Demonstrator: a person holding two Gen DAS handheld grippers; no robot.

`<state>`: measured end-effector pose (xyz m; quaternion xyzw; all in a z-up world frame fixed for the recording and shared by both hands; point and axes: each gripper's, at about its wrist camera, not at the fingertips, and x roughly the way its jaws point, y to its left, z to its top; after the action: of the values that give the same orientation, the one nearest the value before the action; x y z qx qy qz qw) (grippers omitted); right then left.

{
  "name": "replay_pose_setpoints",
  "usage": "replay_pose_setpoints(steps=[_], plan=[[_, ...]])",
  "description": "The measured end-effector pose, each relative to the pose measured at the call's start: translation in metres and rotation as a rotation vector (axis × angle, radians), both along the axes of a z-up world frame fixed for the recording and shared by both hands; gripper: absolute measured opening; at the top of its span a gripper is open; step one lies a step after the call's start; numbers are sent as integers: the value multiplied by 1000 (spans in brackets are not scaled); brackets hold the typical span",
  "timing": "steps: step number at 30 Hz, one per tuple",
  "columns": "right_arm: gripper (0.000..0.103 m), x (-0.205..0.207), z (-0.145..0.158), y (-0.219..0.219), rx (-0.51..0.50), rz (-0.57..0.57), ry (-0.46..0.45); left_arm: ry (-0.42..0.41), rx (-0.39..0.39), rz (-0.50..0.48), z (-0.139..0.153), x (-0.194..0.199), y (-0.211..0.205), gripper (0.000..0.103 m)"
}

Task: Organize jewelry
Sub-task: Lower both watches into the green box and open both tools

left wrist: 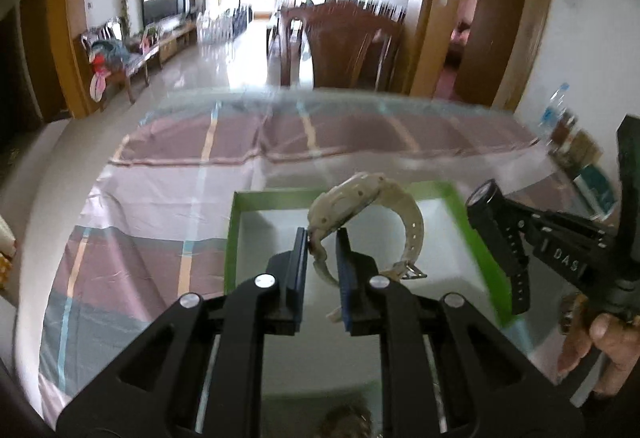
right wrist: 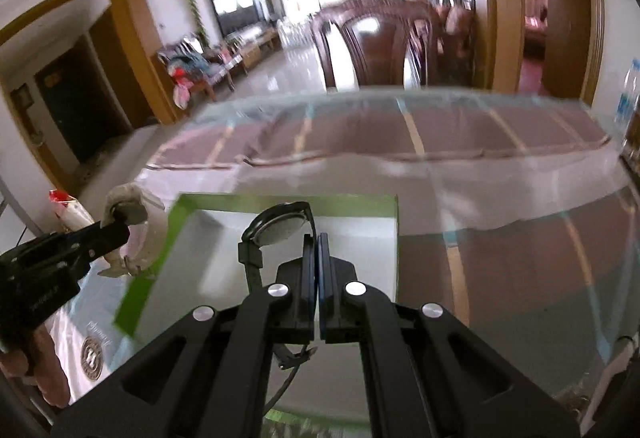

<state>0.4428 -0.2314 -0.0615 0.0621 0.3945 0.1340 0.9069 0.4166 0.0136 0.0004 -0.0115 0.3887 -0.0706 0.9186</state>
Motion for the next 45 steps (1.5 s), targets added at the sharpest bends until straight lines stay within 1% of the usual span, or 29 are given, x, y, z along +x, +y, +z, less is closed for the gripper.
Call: replay_pose_setpoints(steps=[2,4,6,8,10,12,13,14,15,16,17,19,20,22,23,24,25,26,27,28,29,30,32,34,36,37,41,43,45], plan=[[2,23,-18,2,-1,-10,56,58,30,11,-22,26,-3,15],[2,42,-33,4,-11,-20,97,98,64,23,-40,42,-5,15],[2,52,-45,8,-33,-30,119,136,102,31,-57,60,-6,15],[2,61,-53,8,-44,-44,144,157,101,54,-69,71,1,8],[2,69,-58,8,-44,-58,169,169,89,68,-73,76,7,8],[6,70,-54,11,-54,-57,158,175,85,87,-75,80,13,9],[20,69,-49,12,-76,-62,128,177,78,96,-75,80,15,20],[35,68,-45,12,-88,-71,113,177,71,104,-74,78,17,33],[69,63,-40,11,-87,-82,95,159,53,110,-69,72,19,65],[80,58,-33,8,-69,-91,72,111,39,114,-60,63,21,80],[80,42,-19,3,-21,-98,29,24,34,124,-45,46,23,81],[80,16,1,-2,32,-84,-24,-78,29,122,-22,16,26,86],[80,-14,18,-6,53,-80,-92,-152,9,111,-4,-12,30,88],[85,-57,37,-9,69,-63,-186,-256,-24,111,18,-56,38,95],[86,-86,48,-10,76,-49,-246,-303,-41,117,28,-81,42,96],[89,-113,56,-11,72,-48,-298,-366,-67,124,39,-115,49,97],[92,-138,62,-13,62,-53,-344,-409,-85,130,44,-141,52,99],[94,-169,66,-14,49,-56,-399,-469,-109,136,48,-177,57,99],[96,-194,68,-14,39,-57,-436,-501,-122,136,49,-198,58,99],[98,-224,66,-15,24,-67,-475,-533,-127,138,46,-228,59,99],[99,-242,64,-15,14,-78,-491,-545,-123,143,44,-243,59,99],[100,-262,59,-15,2,-82,-503,-556,-117,148,37,-266,57,99],[100,-292,45,-12,-41,-96,-501,-544,-99,147,21,-298,52,99],[100,-317,27,-8,-56,-97,-478,-524,-67,160,6,-317,45,99],[100,-328,11,-6,-68,-84,-437,-480,-63,148,-13,-333,38,99],[100,-334,1,-6,-66,-83,-412,-458,-66,149,-22,-336,37,99],[100,-349,-19,-6,-56,-83,-361,-373,-87,171,-57,-342,36,99],[100,-353,-25,-3,-55,-83,-355,-345,-99,163,-66,-344,36,99],[100,-354,-27,2,-69,-72,-340,-332,-77,160,-70,-342,35,99]])
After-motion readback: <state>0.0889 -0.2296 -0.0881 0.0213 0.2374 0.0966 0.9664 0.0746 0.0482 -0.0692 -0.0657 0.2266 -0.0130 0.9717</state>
